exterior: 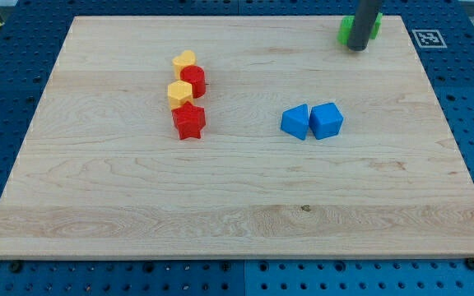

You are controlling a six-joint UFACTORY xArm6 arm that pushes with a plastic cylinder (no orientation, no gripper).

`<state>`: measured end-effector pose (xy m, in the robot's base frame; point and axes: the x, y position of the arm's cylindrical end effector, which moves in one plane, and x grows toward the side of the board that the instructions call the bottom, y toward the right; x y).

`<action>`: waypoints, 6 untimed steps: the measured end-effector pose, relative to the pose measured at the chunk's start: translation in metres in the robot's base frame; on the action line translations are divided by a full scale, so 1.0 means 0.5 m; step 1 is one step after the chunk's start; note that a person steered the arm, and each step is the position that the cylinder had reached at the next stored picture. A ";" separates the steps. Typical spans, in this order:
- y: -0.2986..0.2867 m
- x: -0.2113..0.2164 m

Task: Move your arm towards bottom right

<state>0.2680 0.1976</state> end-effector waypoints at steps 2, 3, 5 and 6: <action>-0.018 0.062; -0.004 0.152; 0.143 0.389; 0.130 0.526</action>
